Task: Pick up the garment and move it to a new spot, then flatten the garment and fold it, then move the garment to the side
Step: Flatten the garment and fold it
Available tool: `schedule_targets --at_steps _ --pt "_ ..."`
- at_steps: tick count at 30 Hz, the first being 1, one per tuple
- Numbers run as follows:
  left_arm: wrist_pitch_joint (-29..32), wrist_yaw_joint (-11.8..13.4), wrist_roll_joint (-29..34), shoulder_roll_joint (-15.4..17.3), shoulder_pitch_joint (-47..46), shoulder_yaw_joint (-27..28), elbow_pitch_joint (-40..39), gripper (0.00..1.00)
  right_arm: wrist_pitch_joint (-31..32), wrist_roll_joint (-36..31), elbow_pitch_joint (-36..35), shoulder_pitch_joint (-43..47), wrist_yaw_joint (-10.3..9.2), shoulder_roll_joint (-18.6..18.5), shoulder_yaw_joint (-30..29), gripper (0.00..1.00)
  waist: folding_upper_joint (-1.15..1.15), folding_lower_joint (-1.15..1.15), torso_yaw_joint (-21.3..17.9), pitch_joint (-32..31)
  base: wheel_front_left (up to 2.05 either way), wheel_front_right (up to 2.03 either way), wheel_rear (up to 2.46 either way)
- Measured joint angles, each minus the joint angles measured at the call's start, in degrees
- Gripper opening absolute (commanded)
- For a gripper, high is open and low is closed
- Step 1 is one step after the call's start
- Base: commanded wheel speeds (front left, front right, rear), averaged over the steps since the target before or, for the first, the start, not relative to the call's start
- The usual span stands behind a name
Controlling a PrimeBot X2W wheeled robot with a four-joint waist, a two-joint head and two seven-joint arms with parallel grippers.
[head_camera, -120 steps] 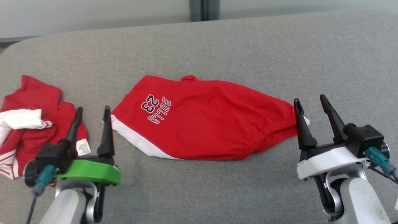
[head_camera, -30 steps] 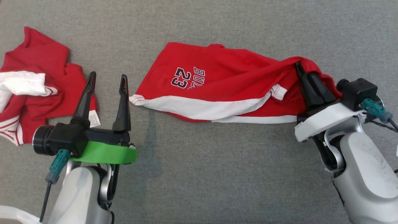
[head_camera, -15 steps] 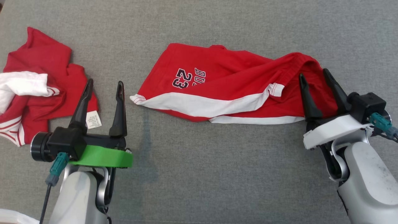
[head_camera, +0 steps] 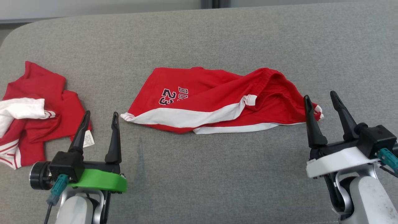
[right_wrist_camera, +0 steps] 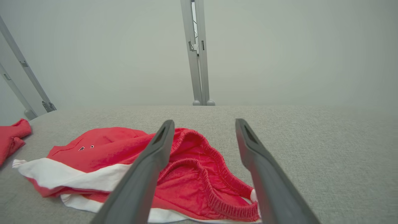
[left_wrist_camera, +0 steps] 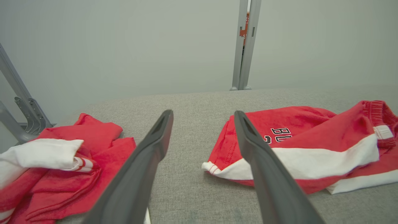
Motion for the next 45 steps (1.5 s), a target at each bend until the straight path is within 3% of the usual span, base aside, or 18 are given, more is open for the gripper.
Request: schedule_targets --at_steps 18,31,32,33,34,35,36,45 --pt "3.57 1.3 -1.02 1.33 1.47 0.09 -0.6 1.0 2.92 -1.1 -6.35 4.07 0.0 2.54 -0.14 1.0 0.0 0.0 -2.61 -1.44 0.0 0.0 0.0" --pt "18.76 -2.49 -8.68 2.87 -8.67 0.37 13.05 1.0 2.19 -0.51 -4.97 1.76 0.0 3.1 1.49 1.0 0.0 0.0 -4.72 4.53 0.0 0.0 0.0" --pt "19.35 -2.76 -8.99 2.89 -8.97 0.25 13.81 0.97 2.16 -0.48 -4.7 1.75 0.0 3.13 1.51 1.0 0.0 0.0 -4.92 4.85 0.0 0.0 0.0" --pt "19.89 -3.0 -9.43 2.88 -9.28 0.07 14.47 0.87 2.11 -0.44 -4.35 1.74 0.0 3.16 1.49 1.0 0.0 0.0 -5.16 5.19 0.0 0.0 0.0" --pt "20.37 -3.3 -9.88 2.9 -9.53 -0.2 15.04 0.56 1.91 -0.43 -4.03 1.68 0.0 3.16 1.48 1.0 0.0 0.0 -5.38 5.49 0.0 0.0 0.0" --pt "20.33 -3.45 -10.24 2.92 -9.76 -0.35 15.27 0.45 1.77 -0.4 -3.85 1.6 0.0 3.15 1.45 1.0 0.0 0.0 -5.52 5.71 0.0 0.0 0.0" --pt "20.31 -3.66 -10.46 3.04 -10.14 -0.54 15.59 0.0 1.69 -0.34 -3.49 1.4 0.0 3.14 1.45 1.0 0.0 0.0 -5.66 5.94 0.0 0.0 0.0" --pt "18.53 -4.47 -11.47 3.02 -11.79 -2.93 16.59 0.0 2.34 0.16 1.7 -3.72 0.0 0.87 6.34 1.0 0.0 0.0 -4.36 6.82 0.0 0.0 0.0"
